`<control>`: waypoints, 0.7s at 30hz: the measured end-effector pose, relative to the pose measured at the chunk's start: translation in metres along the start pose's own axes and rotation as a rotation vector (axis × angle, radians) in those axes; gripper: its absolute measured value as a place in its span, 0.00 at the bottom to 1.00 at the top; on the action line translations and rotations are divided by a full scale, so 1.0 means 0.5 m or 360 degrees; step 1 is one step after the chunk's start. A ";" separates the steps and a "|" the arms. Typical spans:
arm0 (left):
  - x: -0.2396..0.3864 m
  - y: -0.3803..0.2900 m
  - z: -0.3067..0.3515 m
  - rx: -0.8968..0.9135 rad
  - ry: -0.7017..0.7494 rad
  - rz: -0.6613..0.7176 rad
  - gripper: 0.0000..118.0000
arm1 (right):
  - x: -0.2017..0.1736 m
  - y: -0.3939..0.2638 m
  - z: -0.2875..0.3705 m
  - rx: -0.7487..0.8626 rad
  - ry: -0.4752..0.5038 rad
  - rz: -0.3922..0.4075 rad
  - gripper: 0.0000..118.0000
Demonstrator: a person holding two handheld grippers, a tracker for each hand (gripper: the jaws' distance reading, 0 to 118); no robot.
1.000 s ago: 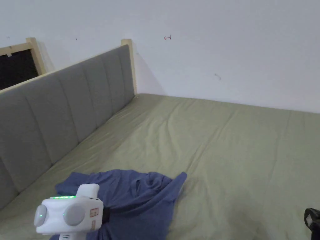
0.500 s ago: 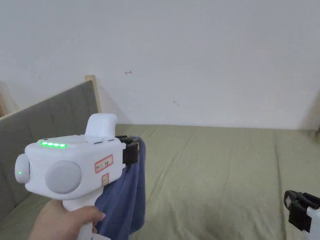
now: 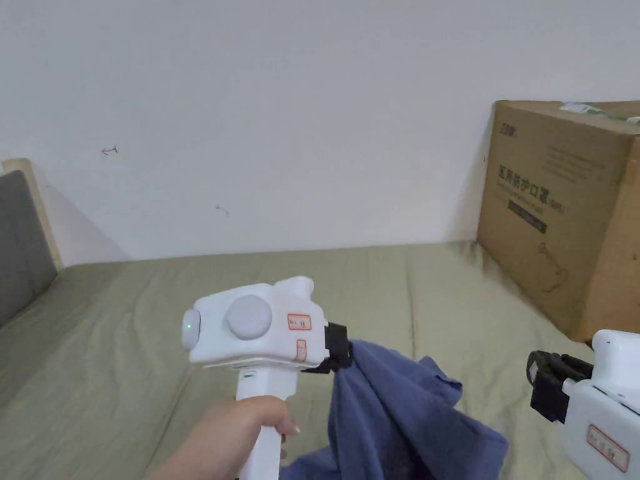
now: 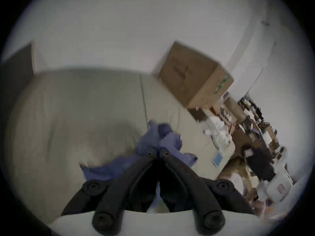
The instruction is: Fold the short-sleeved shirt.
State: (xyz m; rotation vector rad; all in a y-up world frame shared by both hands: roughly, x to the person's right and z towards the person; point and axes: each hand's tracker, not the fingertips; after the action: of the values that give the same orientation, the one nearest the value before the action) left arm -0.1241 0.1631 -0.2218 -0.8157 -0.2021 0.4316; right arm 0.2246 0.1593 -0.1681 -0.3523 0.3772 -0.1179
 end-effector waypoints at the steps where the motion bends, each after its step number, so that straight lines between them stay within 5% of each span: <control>1: -0.015 -0.016 -0.036 -0.0081 -0.0035 0.0076 0.01 | 0.007 -0.007 -0.003 -0.0023 -0.0010 -0.0012 0.00; 3: -0.043 -0.059 -0.088 -0.0205 -0.0068 0.0245 0.11 | 0.017 -0.021 -0.010 -0.0063 -0.0032 -0.0035 0.00; 4: -0.058 -0.075 -0.104 -0.0232 -0.0078 0.0322 0.28 | 0.020 -0.028 -0.012 -0.0076 -0.0036 -0.0043 0.00; 5: -0.071 -0.088 -0.116 -0.0252 -0.0082 0.0368 0.67 | 0.022 -0.034 -0.014 -0.0089 -0.0037 -0.0050 0.00; 6: -0.083 -0.104 -0.124 -0.0266 -0.0060 0.0397 0.93 | 0.023 -0.039 -0.017 -0.0105 -0.0036 -0.0057 0.00; 7: -0.091 -0.113 -0.123 -0.0256 -0.0062 0.0390 1.00 | 0.026 -0.043 -0.024 -0.0119 -0.0035 -0.0061 0.00; 15: -0.122 -0.150 0.146 0.0687 0.0206 0.0008 0.96 | 0.011 -0.045 -0.030 -0.0101 -0.0024 -0.0078 0.00; 17: -0.131 -0.192 0.222 0.0938 0.0259 -0.0057 0.89 | 0.001 -0.044 -0.024 -0.0055 -0.0014 -0.0070 0.00; 19: -0.127 -0.232 0.287 0.1074 0.0384 -0.0099 0.63 | -0.010 -0.045 -0.018 0.0001 -0.0002 -0.0046 0.00; 21: -0.132 -0.272 0.325 0.1103 0.0529 -0.0081 0.04 | -0.023 -0.048 -0.012 0.0032 0.0004 -0.0027 0.00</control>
State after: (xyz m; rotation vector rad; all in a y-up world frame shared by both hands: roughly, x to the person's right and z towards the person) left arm -0.1980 0.1586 -0.0126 -0.1900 0.2309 0.2812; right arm 0.2104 0.1371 -0.1609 -0.3353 0.3756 -0.1384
